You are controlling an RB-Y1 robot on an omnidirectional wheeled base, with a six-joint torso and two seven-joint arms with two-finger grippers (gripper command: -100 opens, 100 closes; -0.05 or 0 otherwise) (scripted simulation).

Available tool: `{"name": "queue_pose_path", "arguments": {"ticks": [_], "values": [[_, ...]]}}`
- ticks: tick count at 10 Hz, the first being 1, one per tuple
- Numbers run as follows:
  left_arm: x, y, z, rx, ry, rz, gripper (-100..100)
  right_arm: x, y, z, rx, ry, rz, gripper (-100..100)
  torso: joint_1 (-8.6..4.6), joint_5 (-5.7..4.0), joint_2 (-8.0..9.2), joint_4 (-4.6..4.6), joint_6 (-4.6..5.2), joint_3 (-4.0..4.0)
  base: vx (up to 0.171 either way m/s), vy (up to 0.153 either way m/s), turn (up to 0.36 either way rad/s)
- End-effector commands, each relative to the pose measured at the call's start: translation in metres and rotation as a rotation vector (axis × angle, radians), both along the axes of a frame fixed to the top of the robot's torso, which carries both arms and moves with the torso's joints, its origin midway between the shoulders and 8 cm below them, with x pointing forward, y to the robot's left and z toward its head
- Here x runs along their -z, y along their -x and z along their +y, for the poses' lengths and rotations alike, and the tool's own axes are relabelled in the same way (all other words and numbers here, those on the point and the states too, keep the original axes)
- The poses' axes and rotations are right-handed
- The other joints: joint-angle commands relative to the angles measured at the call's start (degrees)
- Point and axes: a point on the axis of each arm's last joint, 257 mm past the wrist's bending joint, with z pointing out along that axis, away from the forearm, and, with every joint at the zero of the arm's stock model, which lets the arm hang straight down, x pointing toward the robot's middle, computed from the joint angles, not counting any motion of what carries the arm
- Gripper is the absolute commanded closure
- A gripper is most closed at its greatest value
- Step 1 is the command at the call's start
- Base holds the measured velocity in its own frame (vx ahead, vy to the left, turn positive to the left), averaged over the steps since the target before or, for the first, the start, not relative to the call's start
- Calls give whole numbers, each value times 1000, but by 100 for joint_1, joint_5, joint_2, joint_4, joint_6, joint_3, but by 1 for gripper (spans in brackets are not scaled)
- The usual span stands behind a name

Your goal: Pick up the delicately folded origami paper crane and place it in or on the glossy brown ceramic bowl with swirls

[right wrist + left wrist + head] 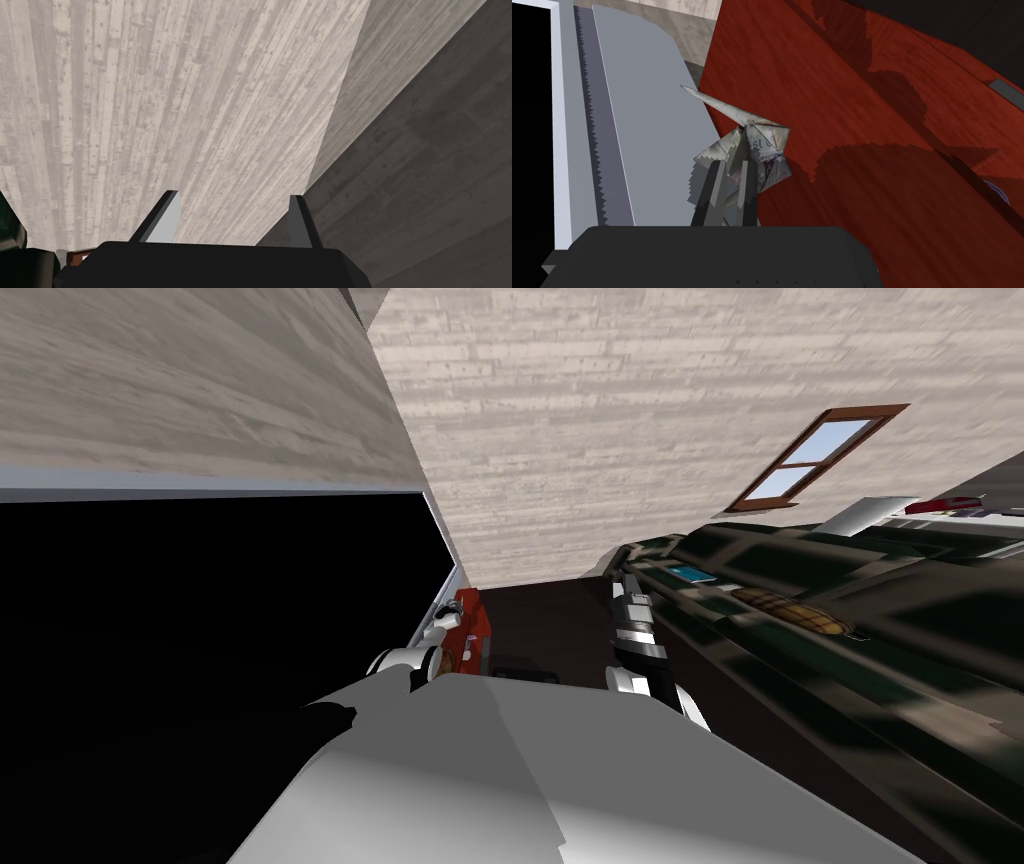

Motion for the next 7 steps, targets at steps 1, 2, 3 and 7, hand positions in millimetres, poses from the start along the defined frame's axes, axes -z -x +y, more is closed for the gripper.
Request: {"name": "queue_pose_path", "arguments": {"ticks": [1, 2, 3, 7], "values": [[0, 0, 0, 0, 0, 0, 0, 0, 0, 0, 0, 0, 0, 0, 0, 0, 0, 0, 0, 0, 0, 0, 0], [-7, -12, -13, 12, 11, -16, 100, 0, 0, 0, 0, 0, 0, 0, 1, 0, -6, -1, 0, -3, -87, -69, 61], [-7, -12, -13, 12, 11, -16, 100, 0, 0, 0, 0, 0, 0, 0, -24, -1, 14, 1, 5, 6, -134, -87, 23], [-28, -39, -33, 34, 31, -46, 100, 0, 0, 0, 0, 0, 0, 0, -41, -10, 64, 14, 0, 37, -162, -80, 53]]}}
